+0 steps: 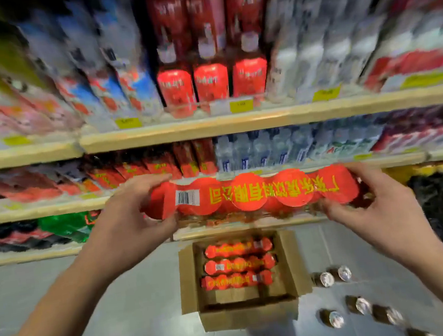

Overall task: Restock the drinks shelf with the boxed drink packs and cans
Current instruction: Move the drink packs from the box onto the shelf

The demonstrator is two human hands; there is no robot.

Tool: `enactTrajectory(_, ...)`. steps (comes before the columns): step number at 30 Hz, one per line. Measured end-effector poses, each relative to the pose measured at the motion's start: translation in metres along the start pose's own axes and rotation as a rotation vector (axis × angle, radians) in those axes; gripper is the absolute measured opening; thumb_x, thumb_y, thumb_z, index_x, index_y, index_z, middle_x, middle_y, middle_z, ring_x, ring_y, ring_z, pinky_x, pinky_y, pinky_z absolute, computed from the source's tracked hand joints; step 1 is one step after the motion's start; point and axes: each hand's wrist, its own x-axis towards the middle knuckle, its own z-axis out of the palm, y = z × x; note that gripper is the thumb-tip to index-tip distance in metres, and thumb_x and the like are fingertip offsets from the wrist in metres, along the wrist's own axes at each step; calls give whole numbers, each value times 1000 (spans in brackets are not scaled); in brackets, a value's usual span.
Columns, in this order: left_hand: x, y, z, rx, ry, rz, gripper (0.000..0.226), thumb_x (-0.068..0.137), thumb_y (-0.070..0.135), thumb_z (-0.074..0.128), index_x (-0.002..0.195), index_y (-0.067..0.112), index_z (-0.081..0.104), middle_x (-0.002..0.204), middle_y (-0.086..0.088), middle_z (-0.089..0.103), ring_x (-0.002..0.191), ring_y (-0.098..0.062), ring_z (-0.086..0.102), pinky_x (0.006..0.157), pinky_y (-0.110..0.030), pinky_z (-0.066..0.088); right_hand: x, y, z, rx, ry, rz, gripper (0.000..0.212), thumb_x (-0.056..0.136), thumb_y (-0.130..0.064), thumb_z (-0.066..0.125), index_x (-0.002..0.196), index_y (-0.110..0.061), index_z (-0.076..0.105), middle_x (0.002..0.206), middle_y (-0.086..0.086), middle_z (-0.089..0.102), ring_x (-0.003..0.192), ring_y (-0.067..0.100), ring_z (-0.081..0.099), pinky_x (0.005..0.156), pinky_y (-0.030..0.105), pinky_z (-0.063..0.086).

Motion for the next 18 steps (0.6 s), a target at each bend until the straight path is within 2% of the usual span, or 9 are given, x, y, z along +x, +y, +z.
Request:
enactTrajectory(4, 9, 73, -110, -61, 108, 68, 62, 70, 50, 70, 130, 37, 59, 121, 28, 58, 109, -3, 60, 94, -26, 50, 0, -83, -94, 94, 120, -65, 49, 73, -40, 87, 116, -40, 64, 104, -24, 69, 95, -7, 63, 73, 8, 45)
enactTrajectory(6, 9, 103, -152, -162, 173, 81, 61, 70, 54, 72, 128, 43, 59, 125, 24, 59, 114, -6, 61, 96, -34, 53, -1, -117, -131, 172, 184, -99, 47, 73, -43, 86, 114, -46, 63, 105, -26, 69, 97, -7, 64, 74, 6, 47)
enactTrajectory(7, 8, 117, -170, -202, 210, 89, 61, 71, 56, 75, 129, 44, 59, 126, 21, 61, 114, -8, 62, 93, -36, 55, -3, -131, -147, 208, 211, -119, 48, 72, -47, 85, 115, -48, 64, 109, -26, 69, 101, -6, 64, 79, 8, 48)
enactTrajectory(9, 5, 147, -201, -260, 285, 119, 59, 73, 55, 80, 128, 43, 61, 124, 16, 63, 111, -4, 63, 87, -31, 56, -7, -155, -175, 289, 270, -139, 55, 69, -57, 83, 120, -46, 65, 120, -20, 68, 111, 2, 64, 94, 25, 51)
enactTrajectory(10, 3, 160, -214, -304, 318, 124, 58, 72, 52, 77, 127, 42, 63, 122, 15, 65, 108, -1, 63, 88, -28, 56, -9, -167, -187, 347, 299, -142, 57, 67, -59, 82, 120, -47, 66, 121, -19, 68, 113, 5, 65, 95, 29, 53)
enactTrajectory(12, -3, 181, -233, -387, 359, 139, 56, 70, 46, 77, 125, 42, 64, 117, 17, 67, 104, 2, 64, 91, -27, 54, -14, -190, -207, 472, 336, -173, 51, 64, -55, 81, 112, -48, 68, 117, -20, 71, 107, 0, 68, 86, 22, 56)
enactTrajectory(14, -6, 196, -246, -430, 388, 158, 56, 72, 50, 81, 125, 47, 63, 117, 20, 67, 105, -2, 66, 93, -34, 55, -17, -208, -223, 542, 350, -200, 44, 66, -51, 80, 109, -47, 69, 118, -18, 71, 101, -5, 68, 80, 18, 55)
enactTrajectory(16, -9, 210, -255, -477, 422, 144, 56, 73, 57, 79, 126, 51, 61, 120, 22, 66, 108, -4, 66, 96, -40, 55, -20, -220, -236, 584, 365, -202, 46, 67, -51, 79, 111, -44, 70, 118, -16, 72, 100, -6, 68, 80, 18, 51)
enactTrajectory(18, -13, 225, -259, -520, 450, 147, 53, 74, 56, 77, 124, 53, 61, 118, 28, 65, 109, -2, 65, 98, -40, 54, -22, -225, -244, 618, 395, -189, 55, 65, -53, 79, 117, -37, 71, 118, -13, 73, 105, 3, 69, 84, 24, 53)
